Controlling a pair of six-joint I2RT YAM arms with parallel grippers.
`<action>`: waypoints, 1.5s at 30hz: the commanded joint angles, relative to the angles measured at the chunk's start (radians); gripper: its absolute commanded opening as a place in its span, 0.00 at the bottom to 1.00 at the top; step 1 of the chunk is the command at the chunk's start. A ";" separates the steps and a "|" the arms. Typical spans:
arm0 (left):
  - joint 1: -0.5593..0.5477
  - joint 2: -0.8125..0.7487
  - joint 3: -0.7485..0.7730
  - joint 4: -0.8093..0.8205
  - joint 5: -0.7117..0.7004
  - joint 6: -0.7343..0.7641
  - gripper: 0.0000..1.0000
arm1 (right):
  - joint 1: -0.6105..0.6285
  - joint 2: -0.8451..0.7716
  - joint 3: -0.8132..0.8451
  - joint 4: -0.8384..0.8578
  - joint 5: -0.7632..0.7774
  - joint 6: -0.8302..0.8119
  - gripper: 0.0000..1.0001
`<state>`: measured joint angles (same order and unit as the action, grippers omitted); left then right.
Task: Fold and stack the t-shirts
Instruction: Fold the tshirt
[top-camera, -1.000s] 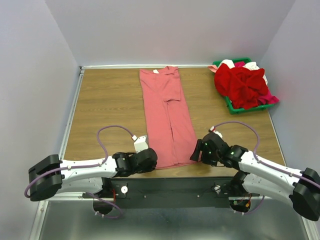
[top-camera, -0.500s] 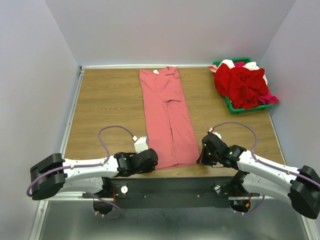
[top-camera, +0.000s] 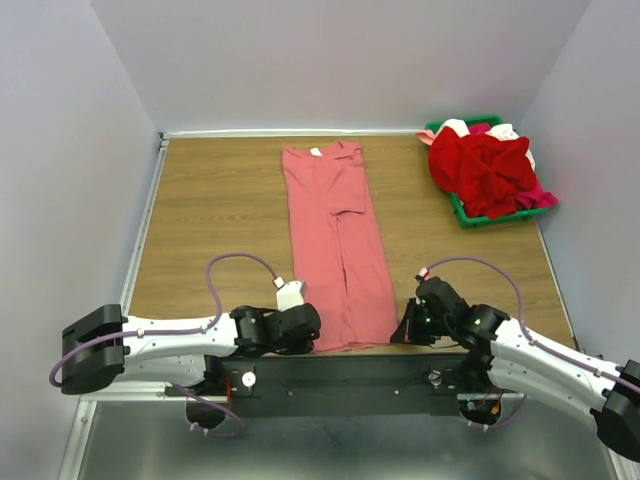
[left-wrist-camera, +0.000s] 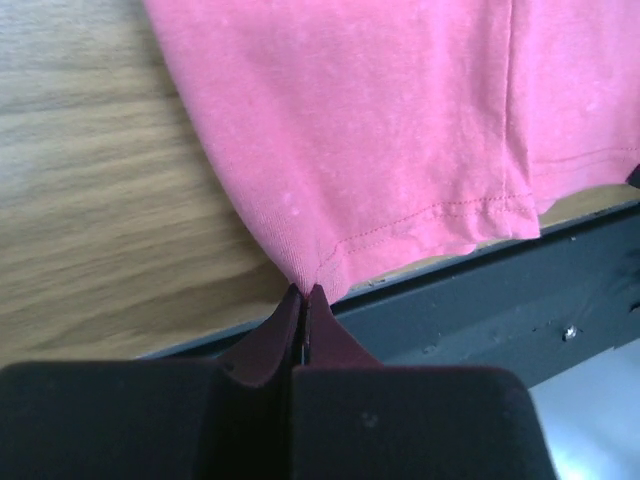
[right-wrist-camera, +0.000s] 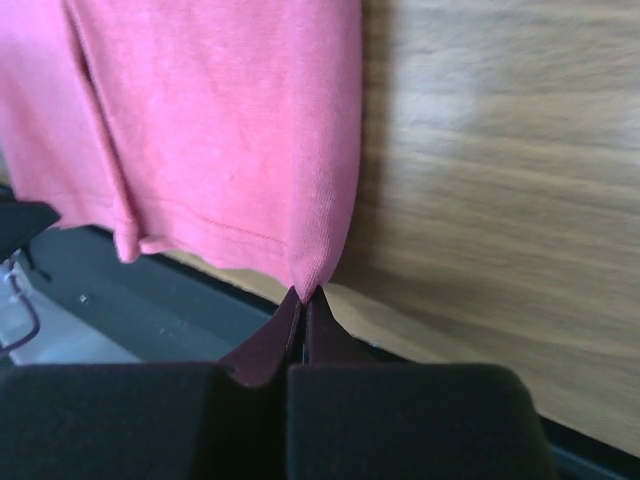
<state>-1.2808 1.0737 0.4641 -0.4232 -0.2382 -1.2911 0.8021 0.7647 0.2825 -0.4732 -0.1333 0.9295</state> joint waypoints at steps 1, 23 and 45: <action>-0.017 0.014 0.022 -0.037 0.013 -0.034 0.00 | 0.016 -0.047 -0.003 -0.038 -0.057 0.014 0.00; 0.095 0.131 0.258 -0.097 -0.217 0.035 0.00 | 0.014 0.126 0.285 0.068 0.325 -0.084 0.00; 0.495 0.216 0.432 0.156 -0.207 0.433 0.00 | -0.011 0.656 0.756 0.153 0.669 -0.221 0.00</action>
<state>-0.8196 1.2633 0.8646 -0.3538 -0.4377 -0.9558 0.8028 1.3697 0.9676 -0.3428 0.4564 0.7528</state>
